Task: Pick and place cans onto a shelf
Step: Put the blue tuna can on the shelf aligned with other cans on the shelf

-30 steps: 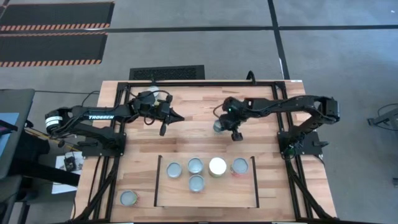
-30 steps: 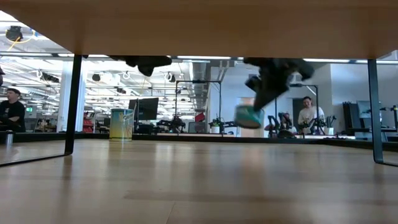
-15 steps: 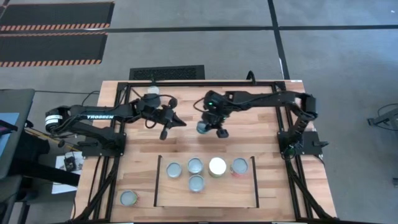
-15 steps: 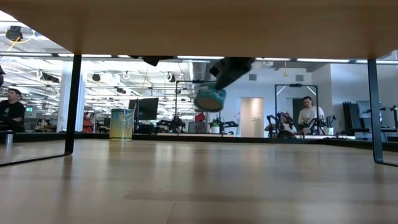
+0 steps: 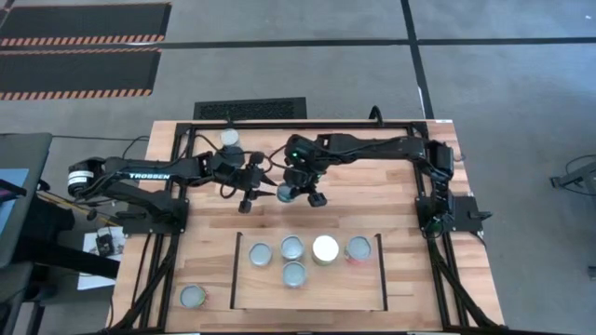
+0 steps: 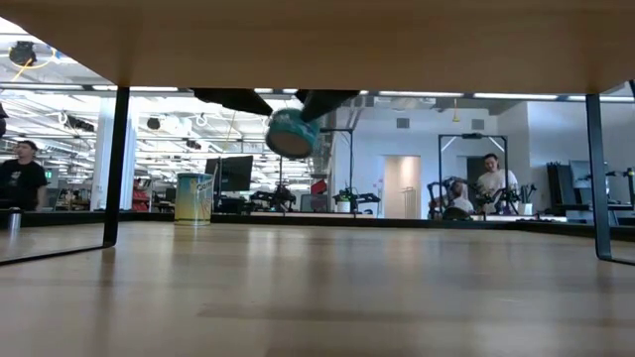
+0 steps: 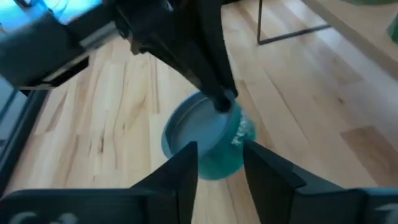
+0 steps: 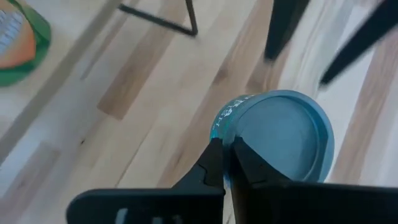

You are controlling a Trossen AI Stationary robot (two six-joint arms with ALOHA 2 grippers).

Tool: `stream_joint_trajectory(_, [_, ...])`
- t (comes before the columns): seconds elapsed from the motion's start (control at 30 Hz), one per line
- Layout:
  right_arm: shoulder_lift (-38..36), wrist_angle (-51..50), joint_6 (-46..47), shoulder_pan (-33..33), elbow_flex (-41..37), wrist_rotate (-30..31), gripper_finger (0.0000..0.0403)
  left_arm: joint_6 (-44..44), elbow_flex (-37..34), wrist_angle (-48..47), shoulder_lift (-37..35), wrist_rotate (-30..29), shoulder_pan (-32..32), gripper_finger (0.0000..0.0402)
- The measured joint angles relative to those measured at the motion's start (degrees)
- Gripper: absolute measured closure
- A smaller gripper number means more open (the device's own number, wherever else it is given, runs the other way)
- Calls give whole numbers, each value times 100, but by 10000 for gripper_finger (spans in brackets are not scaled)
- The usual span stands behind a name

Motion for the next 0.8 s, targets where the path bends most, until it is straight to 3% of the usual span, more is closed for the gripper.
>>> stream_joint_trajectory(0.23, [-1,137,-94,88,18,-255,389,235,2,-68,7,-5,-18,272])
stream_joint_trajectory(0.43, [-1,355,-101,141,16,-295,388,258,0,-88,7,466,-49,276])
stream_joint_trajectory(0.63, [-1,535,-98,146,7,-301,388,414,0,-72,7,544,-183,277])
stream_joint_trajectory(0.8, [1,636,-98,150,7,-293,388,476,2,-80,4,565,-202,307])
